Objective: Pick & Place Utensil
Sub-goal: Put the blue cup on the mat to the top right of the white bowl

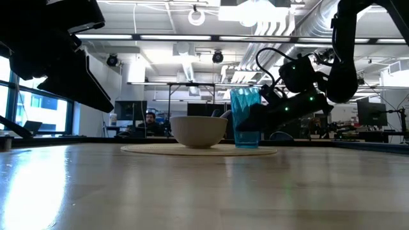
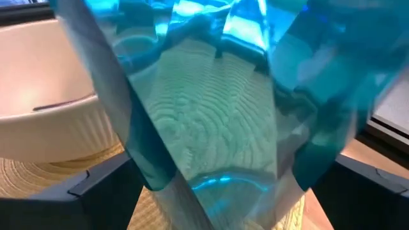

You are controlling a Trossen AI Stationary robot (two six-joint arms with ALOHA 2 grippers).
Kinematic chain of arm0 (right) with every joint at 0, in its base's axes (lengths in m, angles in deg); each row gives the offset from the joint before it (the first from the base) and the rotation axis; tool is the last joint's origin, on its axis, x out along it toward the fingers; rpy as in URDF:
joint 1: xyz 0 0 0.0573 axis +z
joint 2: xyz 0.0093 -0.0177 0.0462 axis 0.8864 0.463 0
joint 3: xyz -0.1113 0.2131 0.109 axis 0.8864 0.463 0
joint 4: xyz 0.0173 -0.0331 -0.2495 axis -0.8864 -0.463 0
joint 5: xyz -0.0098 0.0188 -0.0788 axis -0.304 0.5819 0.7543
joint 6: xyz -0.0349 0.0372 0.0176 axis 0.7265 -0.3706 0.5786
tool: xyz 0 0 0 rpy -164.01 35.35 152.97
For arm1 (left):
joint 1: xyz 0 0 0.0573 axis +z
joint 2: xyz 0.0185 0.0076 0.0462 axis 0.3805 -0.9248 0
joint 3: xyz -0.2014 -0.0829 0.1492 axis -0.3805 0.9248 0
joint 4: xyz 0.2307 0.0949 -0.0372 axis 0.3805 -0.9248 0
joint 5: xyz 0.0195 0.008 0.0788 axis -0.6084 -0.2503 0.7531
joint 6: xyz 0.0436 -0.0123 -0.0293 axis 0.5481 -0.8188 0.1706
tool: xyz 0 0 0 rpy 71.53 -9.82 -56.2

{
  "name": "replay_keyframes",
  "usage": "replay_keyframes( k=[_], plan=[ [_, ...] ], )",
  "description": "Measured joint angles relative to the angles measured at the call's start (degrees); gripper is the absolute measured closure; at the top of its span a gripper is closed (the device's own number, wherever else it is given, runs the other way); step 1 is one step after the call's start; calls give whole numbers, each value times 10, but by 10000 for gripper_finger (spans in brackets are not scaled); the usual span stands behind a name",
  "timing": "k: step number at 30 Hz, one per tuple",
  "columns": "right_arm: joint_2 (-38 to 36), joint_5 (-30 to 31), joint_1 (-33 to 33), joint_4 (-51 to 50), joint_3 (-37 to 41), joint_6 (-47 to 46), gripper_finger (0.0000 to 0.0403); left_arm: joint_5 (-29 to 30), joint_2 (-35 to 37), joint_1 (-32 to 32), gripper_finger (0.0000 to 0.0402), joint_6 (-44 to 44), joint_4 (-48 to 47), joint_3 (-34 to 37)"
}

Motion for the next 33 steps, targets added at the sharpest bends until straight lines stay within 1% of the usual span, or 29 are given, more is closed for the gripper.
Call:
replay_keyframes(
  k=[4, 9, 12, 15, 21, 25, 30, 33],
  plan=[
    [-16, -2, -4, -35, 0, 0, 5, -1, 0, 0, 24, 0, 0, 0],
    [-72, 7, -4, -150, 0, 6, 4, -4, 0, 0, 24, 0, 1, 0],
    [-101, 14, -3, -193, 0, 13, 3, -4, 0, 0, 24, 0, 1, 0],
    [-115, 28, -3, -226, 0, 19, 4, -4, 0, 0, 24, 0, 3, 0],
    [-117, 87, -4, -237, 0, 26, 4, -10, 0, 0, 24, 0, 4, 0],
    [-117, 103, -4, -237, 0, 25, 3, -9, 0, 0, 24, 0, 4, 0],
    [-117, 133, -4, -237, 0, -1, 5, -13, 0, 0, 24, -4, 4, 0],
    [-117, 131, -4, -238, 0, -10, 4, -13, 0, 0, 24, -4, 4, 0]
  ],
)
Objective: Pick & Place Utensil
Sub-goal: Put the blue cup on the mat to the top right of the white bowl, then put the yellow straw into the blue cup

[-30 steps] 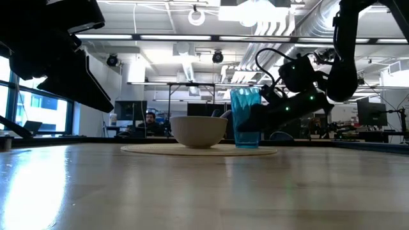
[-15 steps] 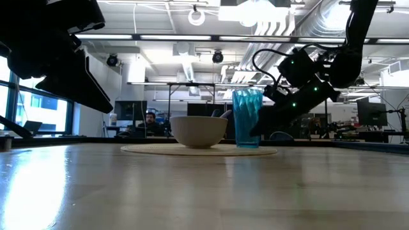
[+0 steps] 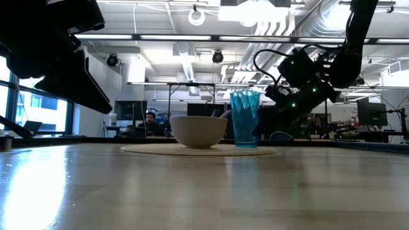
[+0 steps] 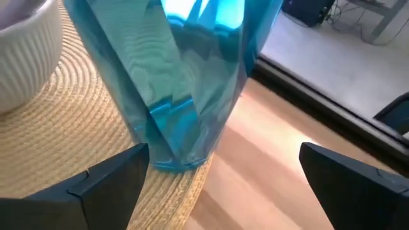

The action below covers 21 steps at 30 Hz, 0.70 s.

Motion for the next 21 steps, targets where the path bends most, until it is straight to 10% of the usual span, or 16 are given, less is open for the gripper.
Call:
replay_keyframes(
  k=[11, 21],
  plan=[
    [-119, -18, 28, -232, 0, -76, 5, 8, 44, -8, 24, -24, -70, 0],
    [-297, -28, 226, -538, -3, -286, 29, 13, 85, -9, 24, -26, -173, 0]
  ],
)
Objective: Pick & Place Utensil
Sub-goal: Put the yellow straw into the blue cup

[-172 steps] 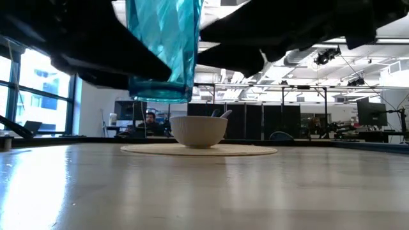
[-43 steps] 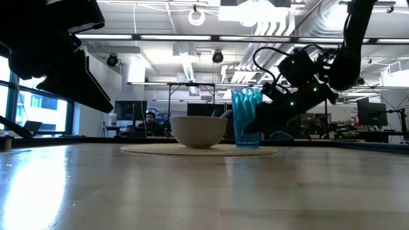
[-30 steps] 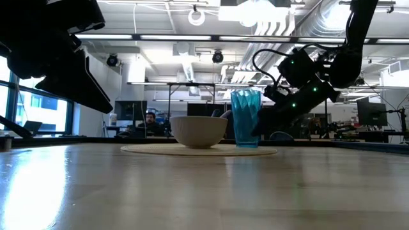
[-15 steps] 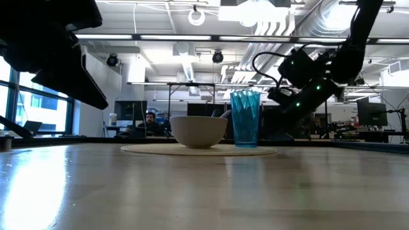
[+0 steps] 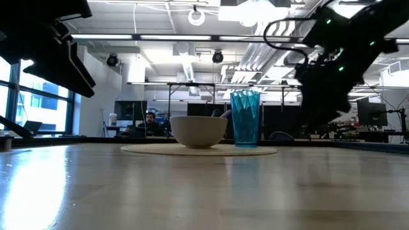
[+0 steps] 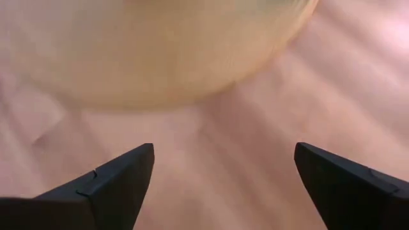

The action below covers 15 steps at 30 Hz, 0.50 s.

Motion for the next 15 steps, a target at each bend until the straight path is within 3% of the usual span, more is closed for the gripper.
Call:
replay_keyframes(
  k=[6, 15],
  plan=[
    [-15, -13, 122, -202, -81, -148, 43, -21, 6, 0, 24, 6, -10, 1],
    [75, -150, 276, -426, -213, -395, 59, -85, 6, 0, 24, 17, 1, 0]
  ],
)
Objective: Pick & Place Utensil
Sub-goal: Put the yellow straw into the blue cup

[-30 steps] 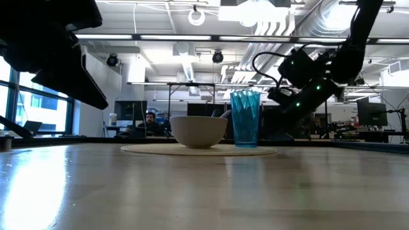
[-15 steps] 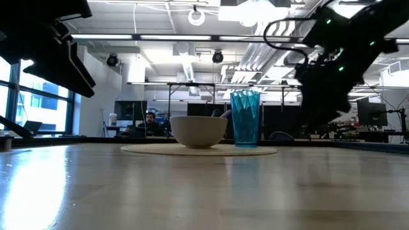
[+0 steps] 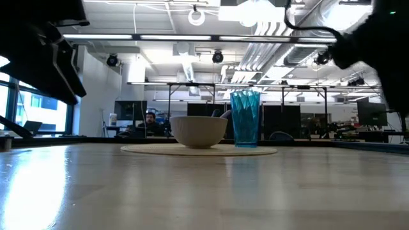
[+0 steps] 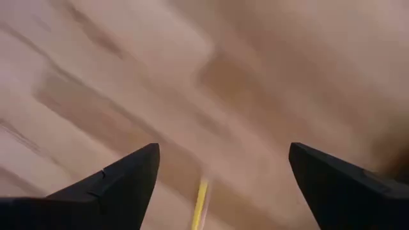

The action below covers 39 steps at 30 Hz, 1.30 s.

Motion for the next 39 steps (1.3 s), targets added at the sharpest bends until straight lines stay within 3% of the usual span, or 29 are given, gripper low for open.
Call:
replay_keyframes(
  k=[6, 13, 19, 28, 39],
  plan=[
    [75, -101, 69, 0, 1, -142, 73, -61, 0, 0, 24, 0, 9, 0],
    [154, -156, 97, 10, 3, -170, 88, -140, 0, 0, 24, 0, 10, 0],
    [187, -209, 97, 84, 3, -169, 115, -181, 0, 0, 24, 0, 10, 0],
    [190, -212, 96, 80, 4, -154, 207, -183, 0, 0, 24, 0, 10, 0],
    [187, -238, 95, 146, 52, -153, 319, -183, 0, 0, 24, 0, 10, 0]
  ],
)
